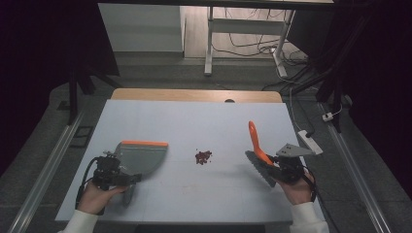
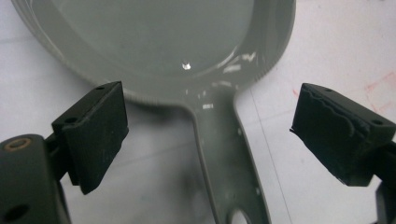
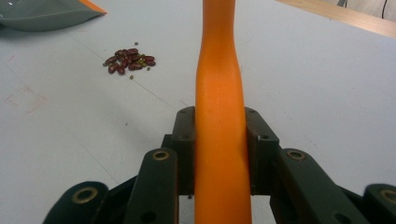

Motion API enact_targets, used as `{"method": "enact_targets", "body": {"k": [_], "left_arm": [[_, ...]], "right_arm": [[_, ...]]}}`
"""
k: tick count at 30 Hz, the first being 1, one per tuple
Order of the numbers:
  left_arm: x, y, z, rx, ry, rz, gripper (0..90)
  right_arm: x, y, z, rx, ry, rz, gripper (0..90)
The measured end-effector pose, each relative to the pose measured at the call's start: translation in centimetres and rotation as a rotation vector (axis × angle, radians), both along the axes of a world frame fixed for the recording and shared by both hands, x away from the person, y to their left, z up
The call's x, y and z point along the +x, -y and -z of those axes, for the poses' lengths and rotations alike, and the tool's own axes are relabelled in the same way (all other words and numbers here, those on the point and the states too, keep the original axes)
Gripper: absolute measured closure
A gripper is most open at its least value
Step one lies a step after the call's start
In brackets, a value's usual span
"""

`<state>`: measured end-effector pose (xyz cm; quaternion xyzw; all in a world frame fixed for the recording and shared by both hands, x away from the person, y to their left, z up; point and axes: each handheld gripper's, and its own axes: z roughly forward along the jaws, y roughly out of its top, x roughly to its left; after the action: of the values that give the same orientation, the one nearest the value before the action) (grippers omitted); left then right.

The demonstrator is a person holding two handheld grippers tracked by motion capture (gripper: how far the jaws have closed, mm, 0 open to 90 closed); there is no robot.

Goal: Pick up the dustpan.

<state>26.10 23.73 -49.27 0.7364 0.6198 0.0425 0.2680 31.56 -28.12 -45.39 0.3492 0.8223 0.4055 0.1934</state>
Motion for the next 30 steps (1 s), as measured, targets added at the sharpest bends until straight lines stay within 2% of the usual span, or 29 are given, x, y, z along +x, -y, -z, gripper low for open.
{"method": "enact_targets", "body": {"k": [5, 9, 18, 20, 26, 30], "left_arm": [[0.0, 0.4, 1.5, 0.008, -0.040, 0.002, 11.6], [0.5, 0.6, 2.5, 0.008, -0.057, -0.018, 14.1], [0.7, 0.5, 2.9, 0.007, -0.047, -0.043, 24.8], [0.7, 0.4, 2.9, -0.004, -0.042, -0.048, 31.7], [0.8, 0.5, 2.9, -0.025, -0.038, -0.052, 40.7], [0.7, 0.4, 3.0, -0.051, -0.039, -0.051, 50.1]], "right_arm": [[0.0, 0.0, 0.0, -0.003, 0.002, -0.002, 70.0], [-0.1, 0.1, -0.1, -0.004, 0.006, -0.002, 70.0], [-0.1, 0.0, 0.0, -0.009, 0.005, -0.003, 70.0], [-0.1, 0.0, -0.1, -0.013, 0.008, -0.003, 70.0], [-0.1, -0.1, -0.1, -0.013, 0.009, 0.000, 70.0], [-0.1, 0.0, -0.1, -0.013, 0.010, 0.000, 70.0]]}}
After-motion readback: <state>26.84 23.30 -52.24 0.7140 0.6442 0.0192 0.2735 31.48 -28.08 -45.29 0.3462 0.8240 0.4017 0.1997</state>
